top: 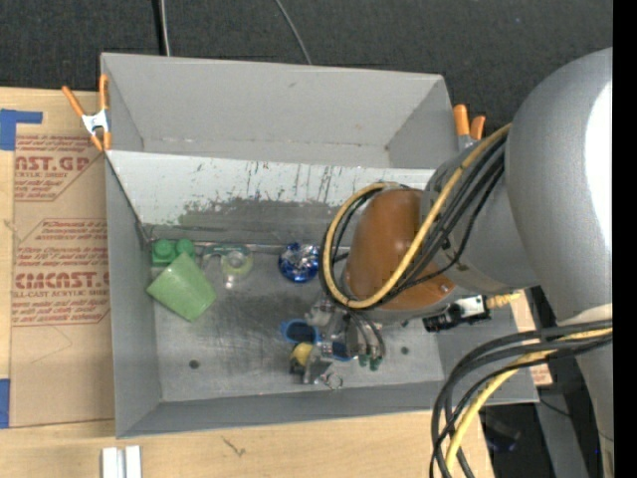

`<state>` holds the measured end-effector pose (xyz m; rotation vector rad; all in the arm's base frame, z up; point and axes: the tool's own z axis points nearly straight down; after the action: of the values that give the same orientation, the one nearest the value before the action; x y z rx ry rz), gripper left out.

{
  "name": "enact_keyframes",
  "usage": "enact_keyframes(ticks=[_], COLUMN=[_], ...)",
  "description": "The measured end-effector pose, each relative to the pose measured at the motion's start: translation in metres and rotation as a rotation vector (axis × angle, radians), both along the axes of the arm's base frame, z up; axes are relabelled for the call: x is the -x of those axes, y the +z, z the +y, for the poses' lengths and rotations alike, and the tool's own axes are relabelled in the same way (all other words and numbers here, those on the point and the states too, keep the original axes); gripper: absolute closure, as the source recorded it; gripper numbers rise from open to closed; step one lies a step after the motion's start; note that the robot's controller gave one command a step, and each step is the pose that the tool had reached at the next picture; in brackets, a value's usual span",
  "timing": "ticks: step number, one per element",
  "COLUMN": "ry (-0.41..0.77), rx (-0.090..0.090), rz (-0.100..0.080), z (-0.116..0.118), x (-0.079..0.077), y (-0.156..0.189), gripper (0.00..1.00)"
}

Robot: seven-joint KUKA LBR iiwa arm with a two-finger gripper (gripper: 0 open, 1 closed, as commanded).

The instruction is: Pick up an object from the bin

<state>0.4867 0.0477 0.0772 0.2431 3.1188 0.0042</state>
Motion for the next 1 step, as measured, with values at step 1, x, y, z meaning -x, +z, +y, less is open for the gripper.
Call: enact_keyframes(ticks=[1], ry=[0.001], rx=[0.0], rz=[0.009], z=[0.0008], x=[-0.0009], y=[0.0529], gripper=[1.0])
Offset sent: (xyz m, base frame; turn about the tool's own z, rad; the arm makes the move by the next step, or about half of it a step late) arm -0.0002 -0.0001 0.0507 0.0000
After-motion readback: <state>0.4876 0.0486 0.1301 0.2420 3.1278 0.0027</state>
